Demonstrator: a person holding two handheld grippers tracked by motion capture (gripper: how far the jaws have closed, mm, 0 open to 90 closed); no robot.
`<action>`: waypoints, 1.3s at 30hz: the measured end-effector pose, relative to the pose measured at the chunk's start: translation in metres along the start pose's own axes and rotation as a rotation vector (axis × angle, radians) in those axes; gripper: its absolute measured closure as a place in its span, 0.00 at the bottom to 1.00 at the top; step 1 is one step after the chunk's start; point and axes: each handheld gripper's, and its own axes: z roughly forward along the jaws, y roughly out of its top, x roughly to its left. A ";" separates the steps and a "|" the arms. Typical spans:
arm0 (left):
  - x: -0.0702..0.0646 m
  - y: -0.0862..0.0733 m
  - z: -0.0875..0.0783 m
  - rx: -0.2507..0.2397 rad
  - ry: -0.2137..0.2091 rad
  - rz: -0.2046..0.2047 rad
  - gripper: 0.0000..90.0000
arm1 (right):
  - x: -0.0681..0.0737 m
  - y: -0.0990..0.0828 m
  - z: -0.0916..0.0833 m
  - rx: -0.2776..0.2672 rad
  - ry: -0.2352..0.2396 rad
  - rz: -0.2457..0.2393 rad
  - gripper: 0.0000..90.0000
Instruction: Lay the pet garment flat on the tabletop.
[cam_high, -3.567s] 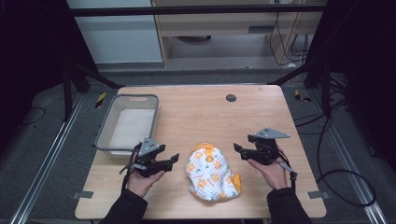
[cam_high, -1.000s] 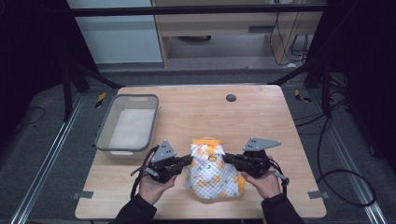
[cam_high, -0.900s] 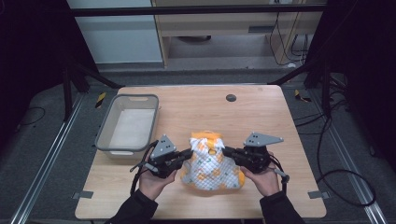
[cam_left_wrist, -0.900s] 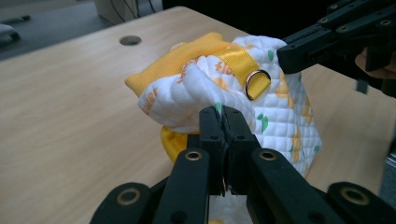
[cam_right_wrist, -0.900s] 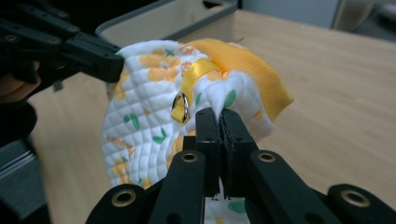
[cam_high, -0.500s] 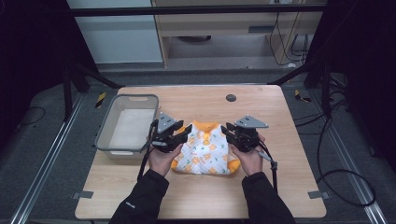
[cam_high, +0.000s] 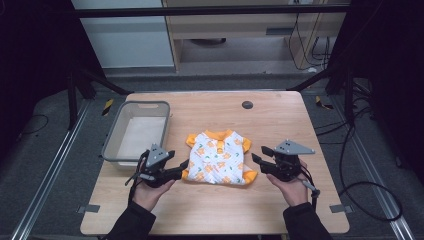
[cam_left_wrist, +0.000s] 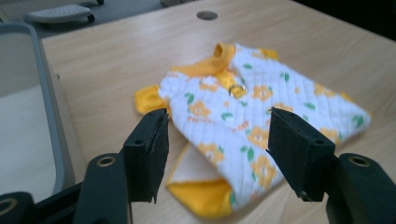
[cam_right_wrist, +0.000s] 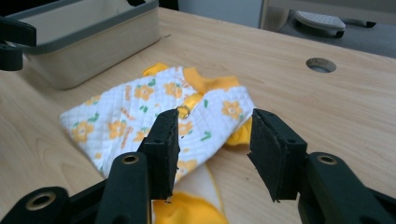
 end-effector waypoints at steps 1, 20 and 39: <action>0.000 -0.005 0.000 0.010 -0.001 0.004 0.42 | 0.001 -0.004 -0.001 0.012 0.009 -0.006 0.57; -0.001 -0.046 0.028 0.174 -0.005 0.053 0.43 | 0.016 -0.054 0.018 0.155 0.116 -0.028 0.53; -0.011 -0.049 0.051 0.252 -0.054 0.081 0.76 | 0.028 -0.067 0.047 0.262 0.162 -0.067 0.77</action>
